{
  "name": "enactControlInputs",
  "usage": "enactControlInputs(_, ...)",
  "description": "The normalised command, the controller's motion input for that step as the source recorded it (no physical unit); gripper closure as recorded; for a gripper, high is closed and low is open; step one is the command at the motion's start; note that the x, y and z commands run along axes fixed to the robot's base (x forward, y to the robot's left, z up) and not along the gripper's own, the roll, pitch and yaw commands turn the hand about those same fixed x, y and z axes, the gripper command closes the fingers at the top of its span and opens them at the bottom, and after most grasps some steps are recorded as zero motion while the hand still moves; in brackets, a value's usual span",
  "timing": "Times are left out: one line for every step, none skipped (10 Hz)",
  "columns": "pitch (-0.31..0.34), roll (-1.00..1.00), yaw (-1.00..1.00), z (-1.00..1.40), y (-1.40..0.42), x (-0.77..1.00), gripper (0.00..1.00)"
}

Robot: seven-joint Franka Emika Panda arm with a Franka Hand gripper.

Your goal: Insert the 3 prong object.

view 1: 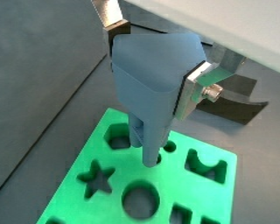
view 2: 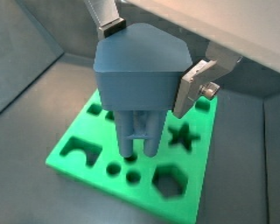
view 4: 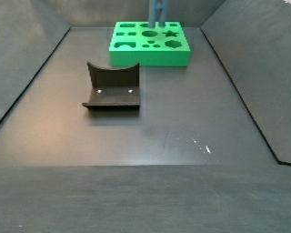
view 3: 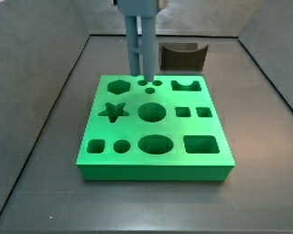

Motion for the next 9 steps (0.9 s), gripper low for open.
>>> enactControlInputs(-0.006,0.00,-1.00,-0.50,0.00,0.00,1.00)
enactControlInputs(0.000,0.00,-1.00,-0.53,0.00,0.00,1.00)
enactControlInputs(0.000,0.00,-1.00,-0.44,0.00,0.00,1.00)
enactControlInputs(0.000,-0.01,-1.00,-0.26,0.00,0.03,1.00)
enactControlInputs(0.000,-0.03,-0.93,-0.06,0.06,0.15,1.00)
enactControlInputs(0.020,-0.09,-0.73,0.00,0.19,0.38,1.00)
enactControlInputs(0.061,-0.07,-0.61,0.00,0.29,0.46,1.00)
enactControlInputs(0.133,0.00,-0.51,-0.19,0.40,0.55,1.00)
enactControlInputs(0.107,0.10,-0.38,-0.26,0.17,0.29,1.00)
